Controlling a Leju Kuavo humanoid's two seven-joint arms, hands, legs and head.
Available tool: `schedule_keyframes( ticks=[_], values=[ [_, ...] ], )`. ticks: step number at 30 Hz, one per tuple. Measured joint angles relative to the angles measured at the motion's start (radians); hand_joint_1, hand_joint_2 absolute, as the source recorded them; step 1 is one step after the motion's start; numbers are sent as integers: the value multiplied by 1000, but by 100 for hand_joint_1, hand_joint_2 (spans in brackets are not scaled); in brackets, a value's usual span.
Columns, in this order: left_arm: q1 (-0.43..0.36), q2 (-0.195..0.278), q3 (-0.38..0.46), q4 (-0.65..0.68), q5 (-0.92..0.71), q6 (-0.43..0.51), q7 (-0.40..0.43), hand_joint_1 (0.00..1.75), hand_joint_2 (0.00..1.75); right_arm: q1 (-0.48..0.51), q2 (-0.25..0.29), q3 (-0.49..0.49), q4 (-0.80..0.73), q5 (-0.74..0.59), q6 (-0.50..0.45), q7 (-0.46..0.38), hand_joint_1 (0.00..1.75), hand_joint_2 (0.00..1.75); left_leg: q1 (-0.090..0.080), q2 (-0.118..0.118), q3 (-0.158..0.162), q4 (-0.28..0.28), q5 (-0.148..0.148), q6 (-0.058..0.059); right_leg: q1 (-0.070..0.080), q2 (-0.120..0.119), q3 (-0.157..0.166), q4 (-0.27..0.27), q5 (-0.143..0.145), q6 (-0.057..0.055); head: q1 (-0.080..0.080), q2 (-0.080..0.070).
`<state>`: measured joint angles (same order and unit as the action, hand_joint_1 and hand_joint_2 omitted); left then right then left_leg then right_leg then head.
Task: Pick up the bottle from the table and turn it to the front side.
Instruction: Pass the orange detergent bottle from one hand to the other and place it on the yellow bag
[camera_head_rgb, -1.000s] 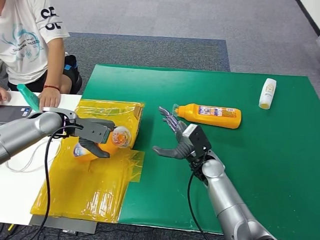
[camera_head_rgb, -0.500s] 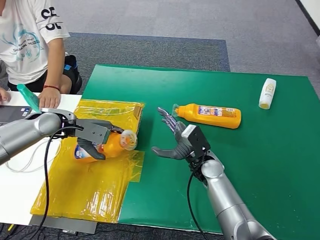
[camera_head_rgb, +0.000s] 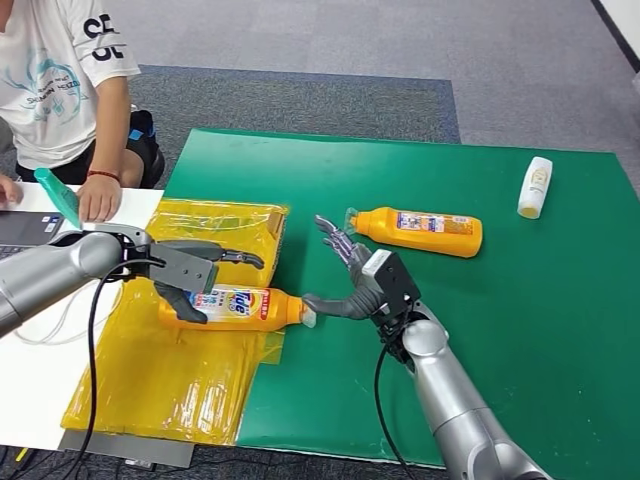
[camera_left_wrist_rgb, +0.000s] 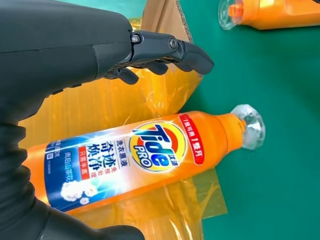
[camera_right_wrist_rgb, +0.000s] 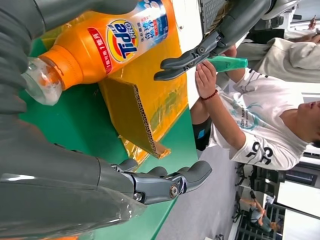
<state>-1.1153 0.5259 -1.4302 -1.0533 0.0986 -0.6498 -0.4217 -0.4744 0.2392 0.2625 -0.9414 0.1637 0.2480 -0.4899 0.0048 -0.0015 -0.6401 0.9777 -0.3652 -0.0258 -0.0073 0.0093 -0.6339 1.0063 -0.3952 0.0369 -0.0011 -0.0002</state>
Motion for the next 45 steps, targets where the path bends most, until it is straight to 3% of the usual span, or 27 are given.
schedule_keyframes(
  ticks=[4,7,11,16,24,29,35,45],
  values=[
    [36,4,32,-3,-17,59,-27,0,175,4,0,0,-4,-2,-4,4,0,175,0,0,0,0,0,0,0,0,0,0,0,0,0,0],
    [132,-1,119,-16,-55,188,-100,0,175,20,-3,-1,-27,-39,22,2,0,175,-1,0,1,0,0,0,-1,0,0,0,0,0,0,0],
    [384,-47,359,-80,-135,295,-164,0,175,69,-31,-15,-98,-144,107,-7,0,175,-2,1,1,0,-2,1,-2,1,0,-1,-1,1,0,0],
    [653,-116,659,-227,-185,307,-195,0,175,143,-74,-48,-212,-218,159,-7,0,175,-3,1,1,0,-4,2,-3,2,-1,-2,-2,1,0,0],
    [925,-215,987,-439,-233,313,-220,0,175,240,-120,-83,-389,-240,173,5,0,175,-2,1,1,0,-5,1,-2,2,-1,-2,-2,1,0,0],
    [1028,-294,1123,-552,-249,320,-235,0,175,298,-134,-88,-496,-234,178,7,0,175,-2,1,1,0,-5,1,-2,2,0,-2,-3,1,0,0],
    [1098,-409,1239,-657,-282,354,-252,0,175,349,-141,-89,-589,-226,186,7,0,175,-2,1,1,0,-6,2,-2,2,0,-2,-3,1,0,0],
    [1159,-541,1338,-749,-334,410,-257,0,175,401,-142,-98,-685,-215,189,12,0,175,-2,1,1,0,-6,2,-2,2,0,-2,-3,1,0,0]
  ],
)
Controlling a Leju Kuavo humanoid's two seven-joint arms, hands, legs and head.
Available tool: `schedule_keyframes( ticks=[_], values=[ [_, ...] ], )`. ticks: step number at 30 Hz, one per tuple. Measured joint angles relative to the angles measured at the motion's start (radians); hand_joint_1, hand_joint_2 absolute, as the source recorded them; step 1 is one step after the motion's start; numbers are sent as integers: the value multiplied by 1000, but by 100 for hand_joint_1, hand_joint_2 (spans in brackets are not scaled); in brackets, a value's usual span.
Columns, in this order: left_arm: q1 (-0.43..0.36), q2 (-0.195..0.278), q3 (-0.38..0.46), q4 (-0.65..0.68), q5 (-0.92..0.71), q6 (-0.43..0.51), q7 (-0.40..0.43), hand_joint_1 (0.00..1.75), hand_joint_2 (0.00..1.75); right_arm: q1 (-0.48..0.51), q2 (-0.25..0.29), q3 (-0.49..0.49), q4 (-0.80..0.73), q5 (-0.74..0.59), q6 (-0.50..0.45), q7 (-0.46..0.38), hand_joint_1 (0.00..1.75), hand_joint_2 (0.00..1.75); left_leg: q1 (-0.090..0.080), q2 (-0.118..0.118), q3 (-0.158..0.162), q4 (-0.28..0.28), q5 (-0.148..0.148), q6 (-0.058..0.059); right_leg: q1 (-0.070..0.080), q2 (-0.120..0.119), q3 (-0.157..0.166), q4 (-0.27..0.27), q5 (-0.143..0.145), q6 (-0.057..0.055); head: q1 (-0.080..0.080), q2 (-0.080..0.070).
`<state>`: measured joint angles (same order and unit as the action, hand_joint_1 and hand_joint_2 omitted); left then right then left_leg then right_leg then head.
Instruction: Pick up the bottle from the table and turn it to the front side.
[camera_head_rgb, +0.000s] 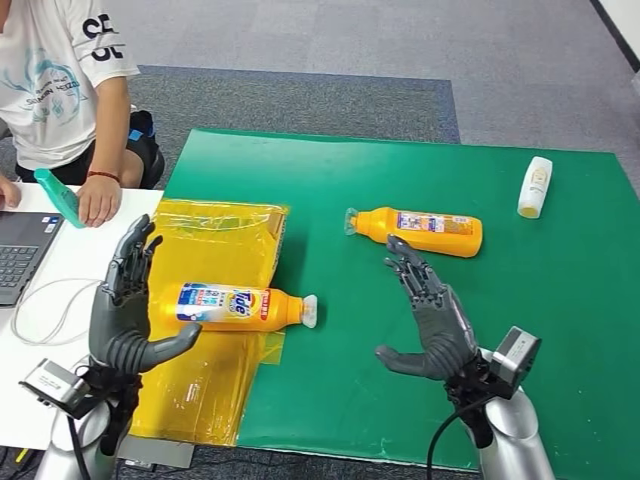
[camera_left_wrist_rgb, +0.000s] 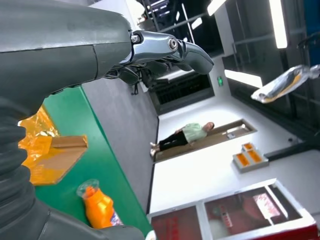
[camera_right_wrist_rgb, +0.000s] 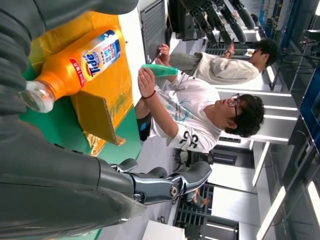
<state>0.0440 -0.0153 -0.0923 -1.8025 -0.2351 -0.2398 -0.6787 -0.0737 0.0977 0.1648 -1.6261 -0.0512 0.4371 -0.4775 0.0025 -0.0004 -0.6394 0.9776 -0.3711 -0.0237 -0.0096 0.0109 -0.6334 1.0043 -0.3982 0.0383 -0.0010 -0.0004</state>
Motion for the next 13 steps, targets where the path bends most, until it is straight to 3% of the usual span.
schedule_keyframes(
  ticks=[5,13],
  values=[
    [20,-30,29,-20,0,-8,-6,0,175,13,0,-6,-19,18,-19,7,0,175,0,0,0,0,0,0,0,0,0,0,0,0,0,0],
    [32,-40,38,-23,-30,-21,-8,0,175,21,0,-18,-31,81,-79,6,0,175,0,0,0,0,0,0,0,0,1,0,0,0,0,0]
  ],
)
